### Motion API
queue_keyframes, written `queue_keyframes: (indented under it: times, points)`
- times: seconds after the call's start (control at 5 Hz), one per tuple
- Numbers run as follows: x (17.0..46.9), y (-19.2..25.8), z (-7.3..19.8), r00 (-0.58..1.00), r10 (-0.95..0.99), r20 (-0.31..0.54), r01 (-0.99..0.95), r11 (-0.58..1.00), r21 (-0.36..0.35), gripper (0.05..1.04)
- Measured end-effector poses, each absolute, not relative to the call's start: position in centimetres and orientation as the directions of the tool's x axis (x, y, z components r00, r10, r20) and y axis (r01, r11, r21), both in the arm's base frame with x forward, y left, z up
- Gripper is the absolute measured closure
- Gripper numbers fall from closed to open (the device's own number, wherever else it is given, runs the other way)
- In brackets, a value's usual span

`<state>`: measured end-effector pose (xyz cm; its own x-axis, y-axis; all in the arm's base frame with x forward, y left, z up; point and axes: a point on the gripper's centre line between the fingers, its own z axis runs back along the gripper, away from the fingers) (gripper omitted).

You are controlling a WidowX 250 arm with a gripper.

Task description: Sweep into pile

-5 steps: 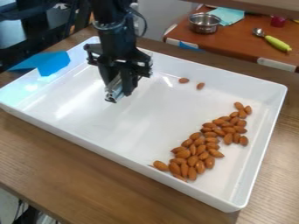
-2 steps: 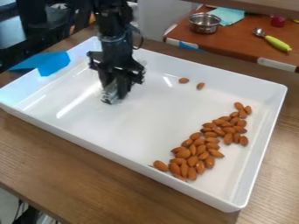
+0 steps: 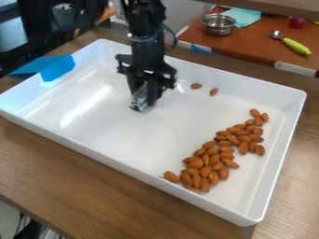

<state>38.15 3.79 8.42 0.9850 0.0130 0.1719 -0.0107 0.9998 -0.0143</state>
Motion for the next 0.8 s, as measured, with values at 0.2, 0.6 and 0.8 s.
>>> queue_keyframes:
  times: [0.2,0.6,0.8]
  points:
    - [38.3,1.4,8.4,0.984,-0.041,0.171,0.045,0.999,-0.020,0.704]
    - [37.3,-3.9,10.1,0.963,-0.164,0.212,0.180,0.982,-0.055,0.704]
    - [36.3,-5.8,11.6,0.942,-0.215,0.256,0.238,0.969,-0.062,0.704]
